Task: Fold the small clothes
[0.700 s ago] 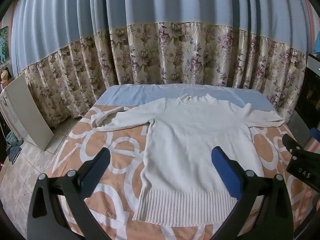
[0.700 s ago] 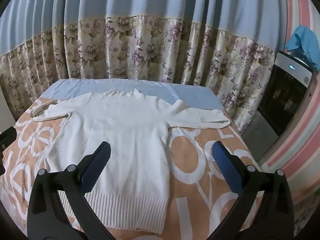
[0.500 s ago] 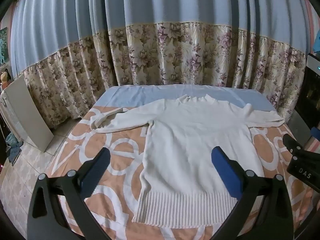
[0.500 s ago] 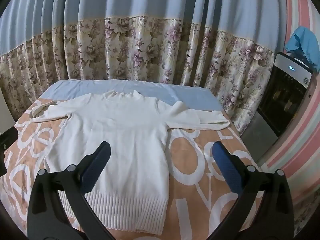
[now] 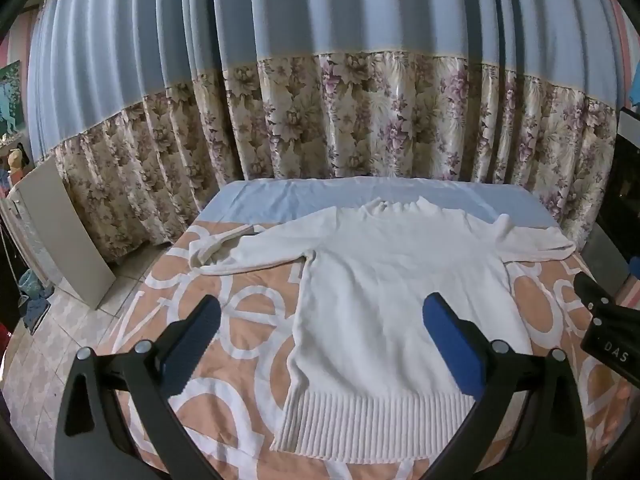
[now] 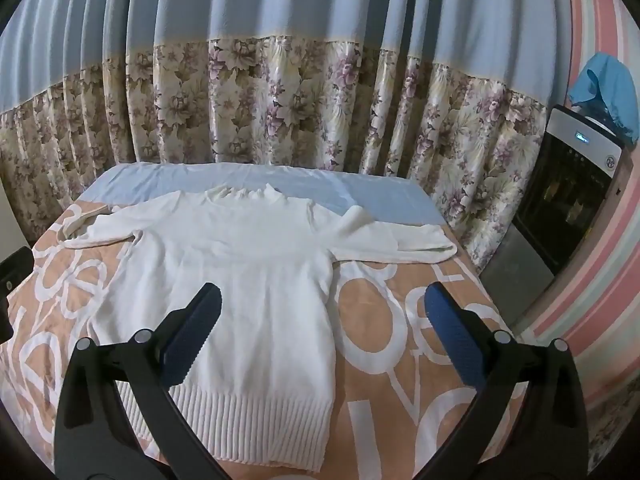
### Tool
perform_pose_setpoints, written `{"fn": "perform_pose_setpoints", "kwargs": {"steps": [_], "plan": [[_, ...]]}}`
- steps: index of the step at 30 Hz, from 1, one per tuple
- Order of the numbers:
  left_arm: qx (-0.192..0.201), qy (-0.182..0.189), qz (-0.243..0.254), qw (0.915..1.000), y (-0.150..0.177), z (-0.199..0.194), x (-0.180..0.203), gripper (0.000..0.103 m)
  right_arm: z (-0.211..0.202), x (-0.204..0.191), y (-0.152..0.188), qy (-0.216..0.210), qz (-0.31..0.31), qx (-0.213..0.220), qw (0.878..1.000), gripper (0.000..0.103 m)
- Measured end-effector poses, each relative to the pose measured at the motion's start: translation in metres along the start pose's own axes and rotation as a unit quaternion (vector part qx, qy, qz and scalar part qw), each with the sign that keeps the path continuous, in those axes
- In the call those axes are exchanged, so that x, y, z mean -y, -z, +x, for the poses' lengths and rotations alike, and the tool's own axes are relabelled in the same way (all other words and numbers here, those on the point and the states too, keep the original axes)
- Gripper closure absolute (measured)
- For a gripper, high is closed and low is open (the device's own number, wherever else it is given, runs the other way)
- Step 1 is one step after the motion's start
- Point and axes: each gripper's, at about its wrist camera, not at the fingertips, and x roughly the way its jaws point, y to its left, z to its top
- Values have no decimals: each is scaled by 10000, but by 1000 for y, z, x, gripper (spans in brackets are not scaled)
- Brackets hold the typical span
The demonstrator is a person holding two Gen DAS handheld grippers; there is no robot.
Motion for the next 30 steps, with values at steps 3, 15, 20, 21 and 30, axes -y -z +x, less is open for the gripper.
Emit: {"fn": "perform_pose_setpoints", "kwargs": {"steps": [3, 15, 20, 21, 30], "plan": [[1, -23, 4, 10000, -1, 0, 2, 2, 0, 3, -4, 3, 19, 2, 10000, 3], [6, -34, -1, 10000, 0, 1, 1, 2, 1, 1, -1, 27, 14, -11, 10000, 3], [23, -41, 8, 10000, 0, 2, 3, 2, 2, 2, -1, 14, 16, -19, 10000, 3], [27, -51, 12, 10000, 0, 2, 3, 2, 2, 2, -1, 20, 12, -21, 10000, 3], [25, -52, 15, 10000, 1, 2, 3, 2, 4, 3, 0, 16, 23, -38, 10000, 3]]}}
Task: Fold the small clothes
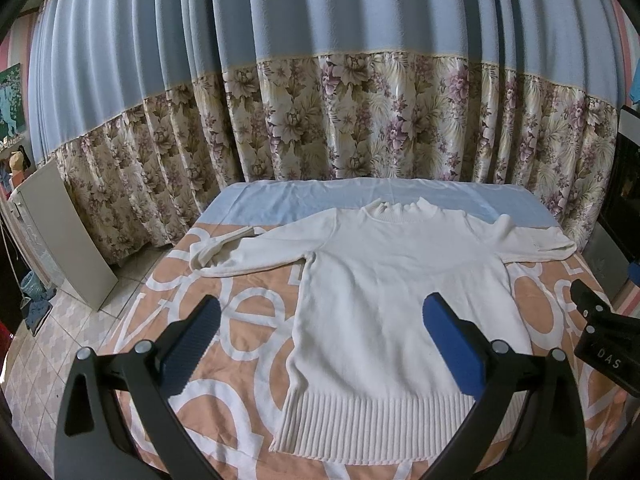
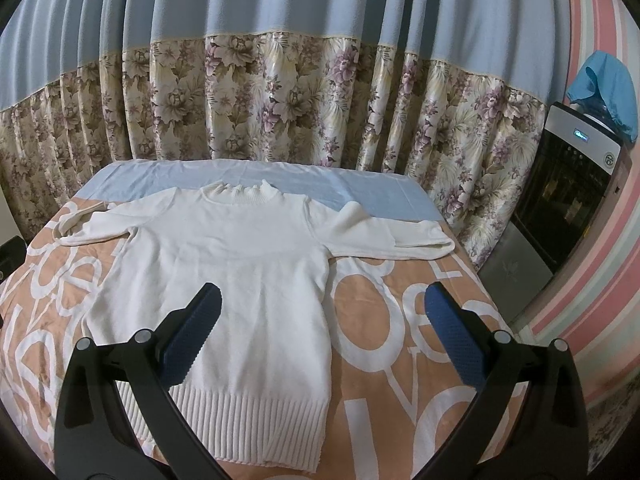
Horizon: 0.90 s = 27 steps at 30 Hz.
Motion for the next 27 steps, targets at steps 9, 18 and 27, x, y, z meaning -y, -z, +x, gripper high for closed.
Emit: {"fn": "perform_pose_setpoints", "kwargs": {"steps": [9, 18, 27], "plan": [[5, 7, 5, 10000, 1, 0, 0, 2, 1, 0, 0, 2, -5, -6, 10000, 3], [11, 0, 6, 10000, 1, 0, 1, 2, 1, -1, 0, 5, -17, -1, 10000, 3], [14, -4, 14, 10000, 2, 0, 2, 2, 1, -1, -1, 7, -21, -3, 10000, 3]]}}
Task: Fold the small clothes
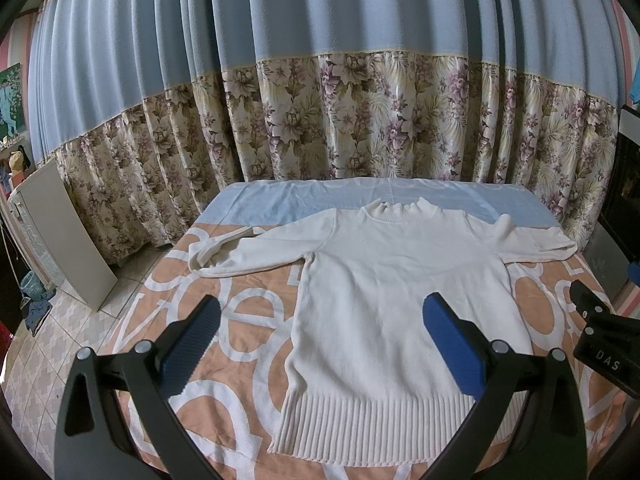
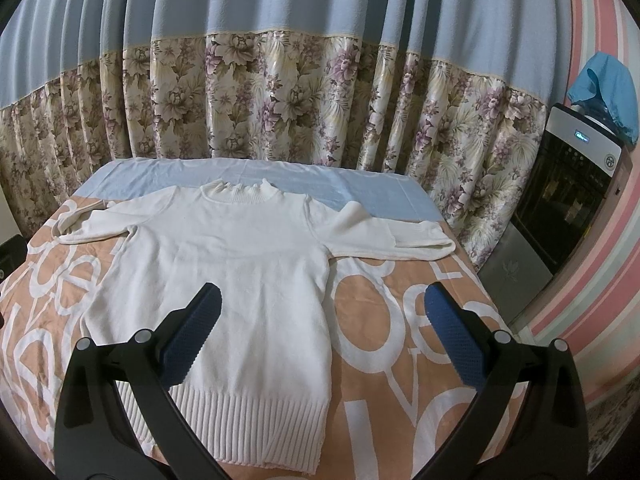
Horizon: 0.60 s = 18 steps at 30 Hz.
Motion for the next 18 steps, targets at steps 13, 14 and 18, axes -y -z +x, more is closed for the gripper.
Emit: {"fn": "perform_pose_setpoints", "kwargs": {"steps": [13, 14, 18], "plan": [[-3, -1, -8, 10000, 1, 0, 0, 2, 1, -1, 0, 4, -8, -7, 10000, 3], [0, -3, -3, 10000, 1, 0, 0, 2, 1, -1, 0, 5, -11, -12, 10000, 3], [-1, -1, -1, 10000, 1, 0, 0, 2, 1, -2, 0, 3, -8, -7, 10000, 3]]}}
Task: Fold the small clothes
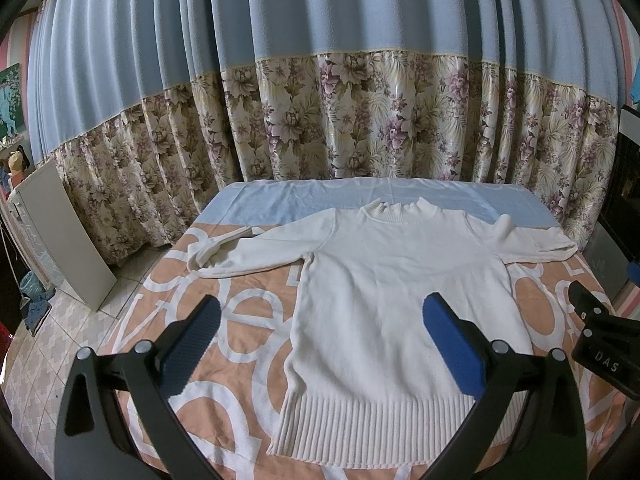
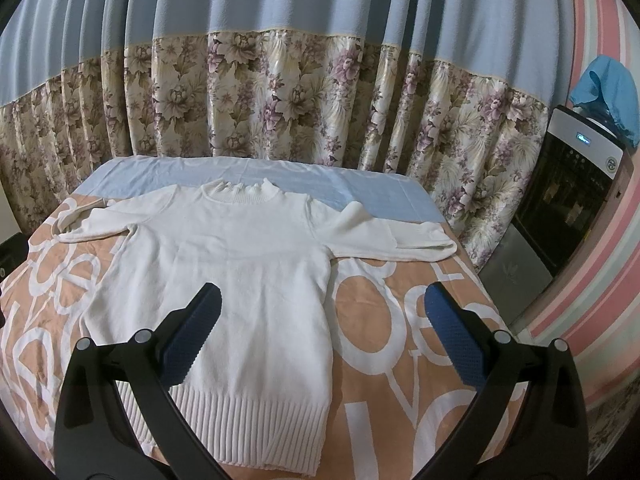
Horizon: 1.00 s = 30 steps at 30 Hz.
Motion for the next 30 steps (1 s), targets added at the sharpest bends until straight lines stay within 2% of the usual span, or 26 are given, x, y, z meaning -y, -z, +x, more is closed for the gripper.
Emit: {"fn": "perform_pose_setpoints", "kwargs": {"steps": [13, 18, 26, 30], "plan": [[-26, 6, 10, 10000, 1, 1, 0, 2, 4, 1, 2, -8, -2, -33, 10000, 3], [-131, 46, 0, 9999, 1, 18, 1, 2, 10, 4, 5, -50, 9, -32, 10000, 3], [-288, 107, 256, 9992, -5, 71, 13, 2, 76, 23, 8, -457, -342, -76, 9983, 3], [-341, 288, 280, 9986, -11, 103, 21, 2, 106, 40, 4, -434, -429, 18, 9981, 3]]}}
